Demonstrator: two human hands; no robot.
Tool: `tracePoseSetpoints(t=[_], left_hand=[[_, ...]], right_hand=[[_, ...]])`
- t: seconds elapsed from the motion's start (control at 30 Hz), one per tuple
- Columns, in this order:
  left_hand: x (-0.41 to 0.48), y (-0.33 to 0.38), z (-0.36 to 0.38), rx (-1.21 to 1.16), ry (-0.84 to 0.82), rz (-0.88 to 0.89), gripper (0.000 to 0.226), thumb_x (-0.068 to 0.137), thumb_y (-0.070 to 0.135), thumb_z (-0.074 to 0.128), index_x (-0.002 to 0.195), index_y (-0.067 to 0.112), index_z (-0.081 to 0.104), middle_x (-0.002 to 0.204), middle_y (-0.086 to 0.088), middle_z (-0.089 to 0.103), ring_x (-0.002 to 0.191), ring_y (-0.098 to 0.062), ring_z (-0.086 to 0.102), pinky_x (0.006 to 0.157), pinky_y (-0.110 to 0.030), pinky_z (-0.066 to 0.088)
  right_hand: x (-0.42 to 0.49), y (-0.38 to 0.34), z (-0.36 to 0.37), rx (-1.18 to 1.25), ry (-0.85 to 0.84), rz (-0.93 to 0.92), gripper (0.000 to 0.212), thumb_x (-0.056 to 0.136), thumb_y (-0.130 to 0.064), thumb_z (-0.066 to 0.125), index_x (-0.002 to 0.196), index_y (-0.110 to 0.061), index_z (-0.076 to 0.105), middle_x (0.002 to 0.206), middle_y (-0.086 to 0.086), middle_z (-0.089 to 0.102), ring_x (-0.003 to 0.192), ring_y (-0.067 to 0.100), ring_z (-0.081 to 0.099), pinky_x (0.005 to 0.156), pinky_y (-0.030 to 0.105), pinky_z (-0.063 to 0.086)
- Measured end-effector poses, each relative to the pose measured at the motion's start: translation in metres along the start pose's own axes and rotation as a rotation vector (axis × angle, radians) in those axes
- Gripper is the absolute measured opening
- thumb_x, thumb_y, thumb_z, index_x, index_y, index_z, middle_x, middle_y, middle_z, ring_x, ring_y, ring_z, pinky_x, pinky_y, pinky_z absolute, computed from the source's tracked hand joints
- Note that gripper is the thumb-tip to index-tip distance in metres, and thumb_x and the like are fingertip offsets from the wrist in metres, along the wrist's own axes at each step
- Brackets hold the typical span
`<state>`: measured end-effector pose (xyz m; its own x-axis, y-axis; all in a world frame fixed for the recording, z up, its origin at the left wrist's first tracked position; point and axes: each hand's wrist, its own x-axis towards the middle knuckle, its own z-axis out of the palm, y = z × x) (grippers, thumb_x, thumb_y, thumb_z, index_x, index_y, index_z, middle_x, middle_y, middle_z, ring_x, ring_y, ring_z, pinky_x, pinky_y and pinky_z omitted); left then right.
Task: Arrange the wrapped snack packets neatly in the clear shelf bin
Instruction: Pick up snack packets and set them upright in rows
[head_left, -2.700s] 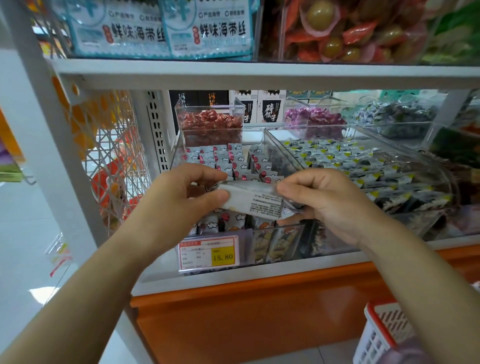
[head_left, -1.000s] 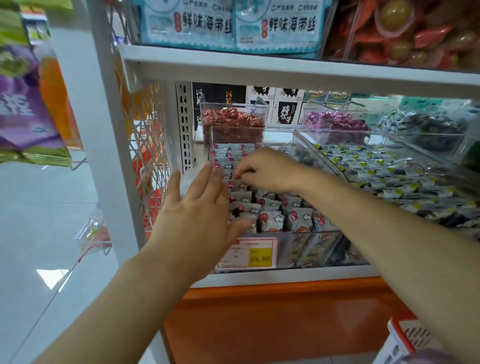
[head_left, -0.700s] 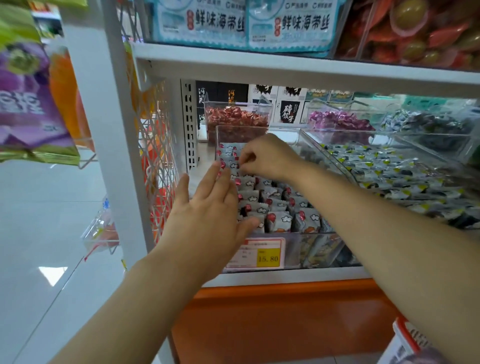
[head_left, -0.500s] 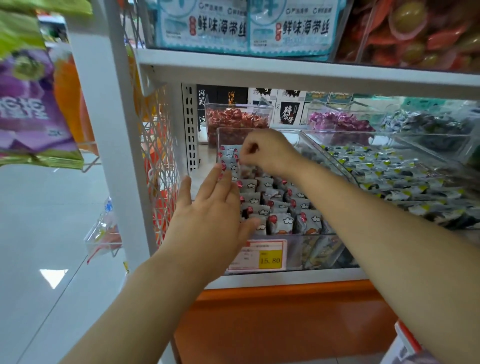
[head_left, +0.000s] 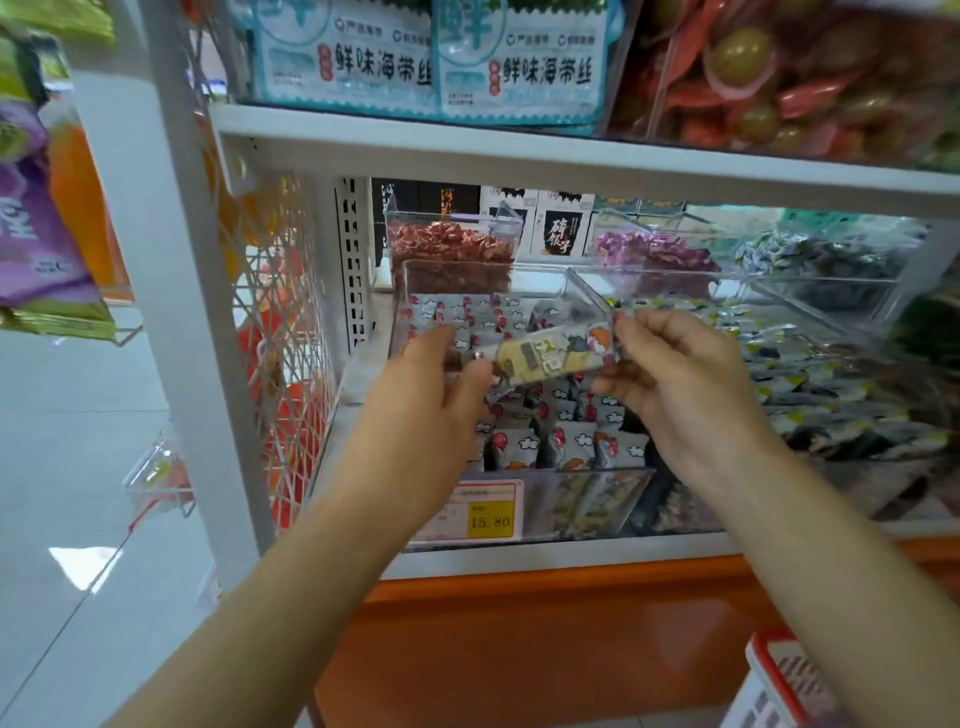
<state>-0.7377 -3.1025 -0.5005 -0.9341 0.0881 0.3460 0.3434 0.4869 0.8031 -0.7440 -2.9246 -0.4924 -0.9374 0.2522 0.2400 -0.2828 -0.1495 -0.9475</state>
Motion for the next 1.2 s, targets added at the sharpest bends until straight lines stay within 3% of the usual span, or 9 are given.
tracePoseSetpoints(t=[0.03, 0.1, 0.23, 0.37, 0.67, 0.8, 0.97, 1.1, 1.2], left_hand=[[0.001, 0.002, 0.002, -0.111, -0.020, -0.049, 0.019, 0.097, 0.027, 0.043, 0.111, 0.019, 0.053, 0.093, -0.001, 0.064, 0.066, -0.005, 0.063, 0.055, -0.017, 0.053], [0.003, 0.005, 0.004, -0.304, -0.033, -0.140, 0.017, 0.096, 0.024, 0.046, 0.094, 0.013, 0.059, 0.083, -0.007, 0.066, 0.063, -0.009, 0.065, 0.053, -0.017, 0.054], [0.006, 0.003, 0.008, -0.636, -0.033, -0.286, 0.018, 0.093, 0.023, 0.052, 0.091, 0.009, 0.063, 0.073, -0.007, 0.069, 0.068, -0.015, 0.068, 0.059, -0.021, 0.056], [0.009, 0.004, 0.011, -0.893, 0.052, -0.406, 0.021, 0.094, 0.020, 0.051, 0.087, 0.005, 0.063, 0.062, -0.005, 0.069, 0.061, -0.014, 0.068, 0.053, -0.018, 0.053], [0.007, 0.001, 0.011, -0.824, 0.162, -0.354, 0.023, 0.093, 0.023, 0.053, 0.075, 0.007, 0.056, 0.049, 0.002, 0.061, 0.049, -0.007, 0.061, 0.050, -0.015, 0.051], [0.006, 0.003, 0.009, -0.962, 0.044, -0.345, 0.029, 0.086, 0.017, 0.057, 0.058, 0.010, 0.060, 0.054, 0.002, 0.063, 0.051, -0.006, 0.061, 0.052, -0.013, 0.050], [0.004, 0.010, 0.009, -1.023, -0.125, -0.251, 0.003, 0.074, 0.001, 0.056, 0.075, -0.001, 0.056, 0.059, -0.004, 0.065, 0.063, -0.011, 0.069, 0.056, -0.013, 0.052], [0.003, 0.011, 0.007, -1.005, -0.165, -0.198, 0.006, 0.076, -0.005, 0.053, 0.075, 0.001, 0.054, 0.058, -0.004, 0.065, 0.068, -0.015, 0.071, 0.057, -0.014, 0.053], [0.002, 0.007, 0.005, -0.924, -0.191, -0.159, 0.004, 0.072, 0.002, 0.057, 0.076, 0.002, 0.057, 0.062, -0.005, 0.066, 0.070, -0.017, 0.071, 0.058, -0.016, 0.054]], right_hand=[[-0.003, 0.001, -0.003, 0.046, -0.001, 0.032, 0.013, 0.091, -0.007, 0.054, 0.081, -0.007, 0.062, 0.075, 0.004, 0.066, 0.059, 0.011, 0.063, 0.053, 0.022, 0.053], [-0.008, 0.003, -0.009, 0.137, 0.001, 0.088, 0.012, 0.087, -0.009, 0.057, 0.078, -0.008, 0.065, 0.077, 0.005, 0.067, 0.061, 0.013, 0.063, 0.054, 0.022, 0.053], [-0.010, 0.004, -0.021, 0.325, -0.077, 0.188, 0.014, 0.068, -0.007, 0.064, 0.080, -0.004, 0.070, 0.080, 0.008, 0.072, 0.066, 0.014, 0.067, 0.058, 0.021, 0.055], [-0.013, 0.005, -0.023, 0.375, -0.162, 0.222, 0.018, 0.066, 0.000, 0.062, 0.076, -0.006, 0.076, 0.081, 0.009, 0.073, 0.069, 0.015, 0.070, 0.060, 0.019, 0.055], [-0.015, 0.006, -0.018, 0.378, -0.065, 0.158, 0.018, 0.062, -0.001, 0.064, 0.079, 0.000, 0.061, 0.067, 0.011, 0.070, 0.063, 0.019, 0.070, 0.056, 0.020, 0.055], [-0.013, 0.003, -0.022, 0.402, -0.020, 0.119, 0.003, 0.072, -0.001, 0.061, 0.076, -0.002, 0.060, 0.065, 0.009, 0.069, 0.061, 0.016, 0.069, 0.055, 0.019, 0.055], [-0.010, 0.001, -0.028, 0.443, 0.039, 0.113, 0.011, 0.087, 0.002, 0.052, 0.079, -0.002, 0.057, 0.064, 0.008, 0.070, 0.058, 0.014, 0.068, 0.053, 0.019, 0.055], [-0.009, 0.002, -0.030, 0.415, 0.031, 0.073, 0.016, 0.088, 0.004, 0.049, 0.075, -0.004, 0.055, 0.060, 0.006, 0.068, 0.056, 0.015, 0.067, 0.054, 0.021, 0.055], [-0.008, 0.003, -0.031, 0.340, 0.021, 0.019, 0.015, 0.089, 0.005, 0.049, 0.078, -0.004, 0.054, 0.060, 0.003, 0.065, 0.057, 0.016, 0.067, 0.055, 0.021, 0.055]])
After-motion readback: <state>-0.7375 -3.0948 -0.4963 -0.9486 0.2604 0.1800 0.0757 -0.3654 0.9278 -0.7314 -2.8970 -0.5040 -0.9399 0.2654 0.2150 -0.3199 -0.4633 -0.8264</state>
